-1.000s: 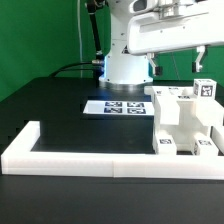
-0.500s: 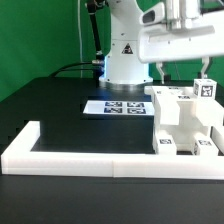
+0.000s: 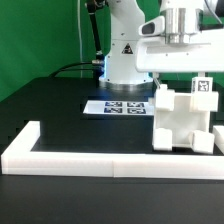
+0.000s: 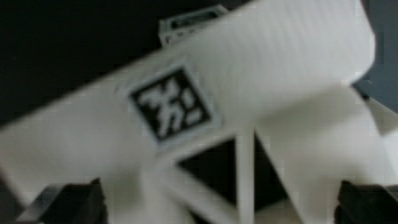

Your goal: Assemble chair

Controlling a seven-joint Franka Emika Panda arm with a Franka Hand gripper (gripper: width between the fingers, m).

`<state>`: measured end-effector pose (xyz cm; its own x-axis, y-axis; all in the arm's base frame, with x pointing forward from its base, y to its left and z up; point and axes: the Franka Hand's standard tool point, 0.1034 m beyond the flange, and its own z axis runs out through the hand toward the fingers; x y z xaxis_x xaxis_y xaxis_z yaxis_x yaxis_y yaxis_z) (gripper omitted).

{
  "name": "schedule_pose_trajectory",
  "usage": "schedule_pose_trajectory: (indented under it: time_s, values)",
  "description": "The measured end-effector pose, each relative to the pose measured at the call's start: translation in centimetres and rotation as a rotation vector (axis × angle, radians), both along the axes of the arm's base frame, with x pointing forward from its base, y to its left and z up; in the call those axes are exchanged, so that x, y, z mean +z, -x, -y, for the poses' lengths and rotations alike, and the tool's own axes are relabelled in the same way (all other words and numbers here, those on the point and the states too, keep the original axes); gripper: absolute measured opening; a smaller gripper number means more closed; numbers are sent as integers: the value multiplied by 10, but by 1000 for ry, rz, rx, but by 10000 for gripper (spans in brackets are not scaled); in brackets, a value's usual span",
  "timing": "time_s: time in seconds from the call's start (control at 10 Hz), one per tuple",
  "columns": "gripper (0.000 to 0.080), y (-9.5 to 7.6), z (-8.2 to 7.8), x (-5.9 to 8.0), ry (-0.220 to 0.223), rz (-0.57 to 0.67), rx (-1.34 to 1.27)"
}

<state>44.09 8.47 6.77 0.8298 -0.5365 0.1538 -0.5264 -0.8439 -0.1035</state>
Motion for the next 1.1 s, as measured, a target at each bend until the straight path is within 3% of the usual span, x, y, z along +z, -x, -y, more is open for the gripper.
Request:
schedule_pose_trajectory:
  time_s: [0.3, 0.8, 1.0, 1.1]
  values:
    - [649, -5, 1, 8, -13, 14, -7]
    - [649, -19, 42, 20, -5, 42, -5]
    - [649, -34, 58, 28, -34, 34, -29]
    - [649, -50, 62, 41, -60, 43, -44]
